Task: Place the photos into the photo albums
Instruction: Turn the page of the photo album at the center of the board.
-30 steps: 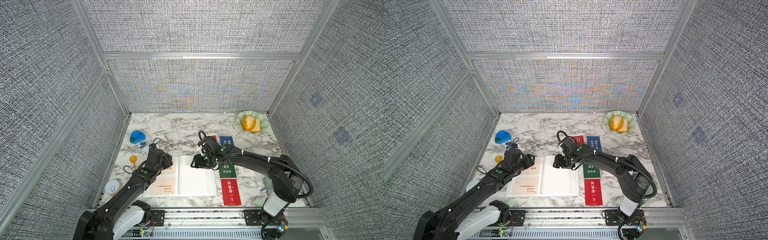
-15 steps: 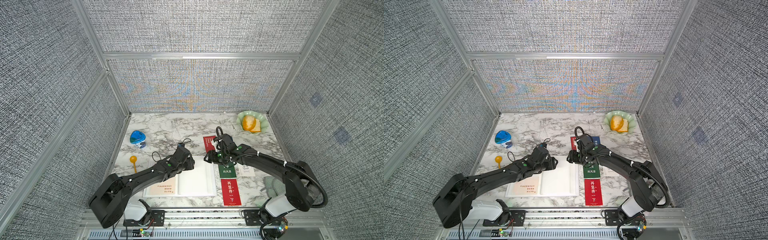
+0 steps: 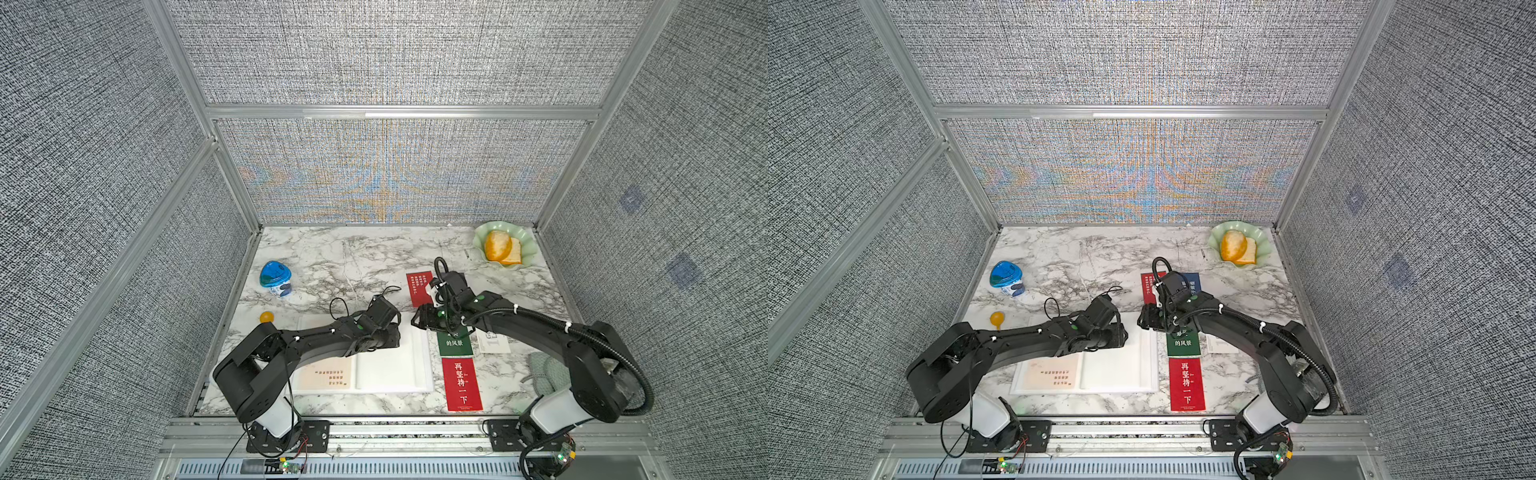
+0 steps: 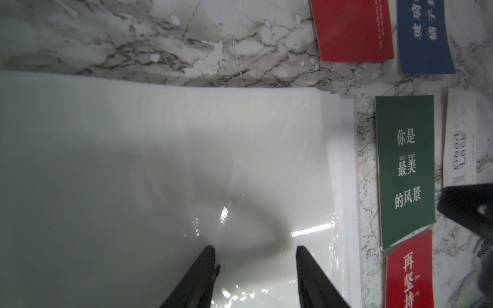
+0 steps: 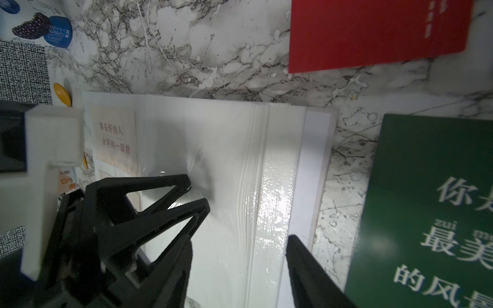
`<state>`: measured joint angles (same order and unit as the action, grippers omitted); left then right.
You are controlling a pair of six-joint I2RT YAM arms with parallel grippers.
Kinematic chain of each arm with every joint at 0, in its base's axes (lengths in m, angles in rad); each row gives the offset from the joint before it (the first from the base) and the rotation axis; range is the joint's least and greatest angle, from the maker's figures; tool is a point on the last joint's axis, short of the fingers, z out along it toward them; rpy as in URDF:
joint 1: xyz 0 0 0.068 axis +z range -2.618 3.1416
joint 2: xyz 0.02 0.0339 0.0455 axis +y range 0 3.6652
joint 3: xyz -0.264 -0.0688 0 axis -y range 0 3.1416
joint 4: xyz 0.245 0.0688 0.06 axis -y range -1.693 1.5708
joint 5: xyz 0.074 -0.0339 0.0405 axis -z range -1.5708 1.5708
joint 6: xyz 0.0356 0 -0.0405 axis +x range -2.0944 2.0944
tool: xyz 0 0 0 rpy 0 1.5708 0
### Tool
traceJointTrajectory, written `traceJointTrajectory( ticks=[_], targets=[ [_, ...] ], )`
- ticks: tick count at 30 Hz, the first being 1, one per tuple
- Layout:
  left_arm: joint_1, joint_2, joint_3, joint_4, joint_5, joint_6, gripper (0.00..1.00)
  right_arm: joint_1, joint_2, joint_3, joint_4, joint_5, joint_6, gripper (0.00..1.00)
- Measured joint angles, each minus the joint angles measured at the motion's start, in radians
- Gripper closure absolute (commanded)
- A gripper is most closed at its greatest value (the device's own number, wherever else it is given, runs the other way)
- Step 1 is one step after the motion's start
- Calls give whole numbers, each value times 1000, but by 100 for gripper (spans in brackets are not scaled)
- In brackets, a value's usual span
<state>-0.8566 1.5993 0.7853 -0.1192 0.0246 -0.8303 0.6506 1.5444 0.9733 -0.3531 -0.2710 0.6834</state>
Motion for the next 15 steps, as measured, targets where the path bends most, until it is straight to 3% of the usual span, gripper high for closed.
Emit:
traceJointTrajectory(
  ticks=[15],
  targets=[
    [12,-6,-31,36,-33,2,50,1,11,14,-3,-1,0,41]
  ],
)
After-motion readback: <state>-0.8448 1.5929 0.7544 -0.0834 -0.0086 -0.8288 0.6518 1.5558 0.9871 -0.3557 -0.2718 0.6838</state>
